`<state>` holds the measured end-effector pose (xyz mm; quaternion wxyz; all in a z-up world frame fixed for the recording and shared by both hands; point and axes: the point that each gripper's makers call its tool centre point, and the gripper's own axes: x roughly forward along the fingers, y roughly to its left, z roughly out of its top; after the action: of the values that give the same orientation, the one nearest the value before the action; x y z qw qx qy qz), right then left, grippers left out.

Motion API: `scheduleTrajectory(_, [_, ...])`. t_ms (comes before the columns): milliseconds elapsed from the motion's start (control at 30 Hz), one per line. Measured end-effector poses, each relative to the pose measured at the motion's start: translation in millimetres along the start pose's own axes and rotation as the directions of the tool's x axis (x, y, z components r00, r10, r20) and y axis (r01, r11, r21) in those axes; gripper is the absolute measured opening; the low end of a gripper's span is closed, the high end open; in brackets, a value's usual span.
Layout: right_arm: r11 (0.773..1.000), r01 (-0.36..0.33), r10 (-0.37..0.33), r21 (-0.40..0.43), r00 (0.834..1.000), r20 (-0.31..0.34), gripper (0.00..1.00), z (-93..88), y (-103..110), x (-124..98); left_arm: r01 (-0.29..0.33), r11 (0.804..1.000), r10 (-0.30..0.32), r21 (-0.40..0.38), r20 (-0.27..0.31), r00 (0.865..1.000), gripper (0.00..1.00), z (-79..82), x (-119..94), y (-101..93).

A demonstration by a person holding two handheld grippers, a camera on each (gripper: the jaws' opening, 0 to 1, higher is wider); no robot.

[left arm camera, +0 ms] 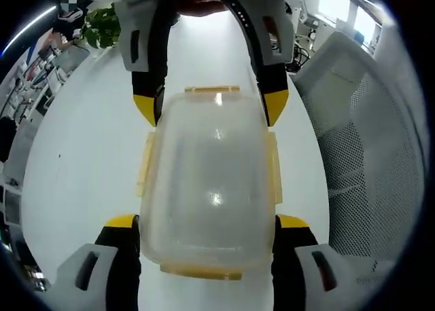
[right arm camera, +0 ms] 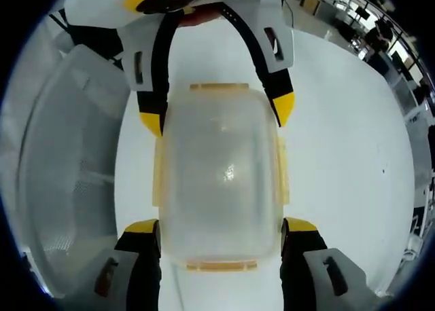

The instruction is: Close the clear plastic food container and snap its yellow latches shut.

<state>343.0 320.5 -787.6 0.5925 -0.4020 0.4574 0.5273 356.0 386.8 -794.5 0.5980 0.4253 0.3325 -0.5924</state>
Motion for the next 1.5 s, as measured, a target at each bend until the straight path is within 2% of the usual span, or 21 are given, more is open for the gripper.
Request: scheduleTrajectory(1500, [0.999,0.001,-0.002,-0.037,1.000,-0.012,0.71,-5.9,-55,-3,0.000,0.999,0.000,-0.039,0.011,1.000,0.82,6.8,9,50.6])
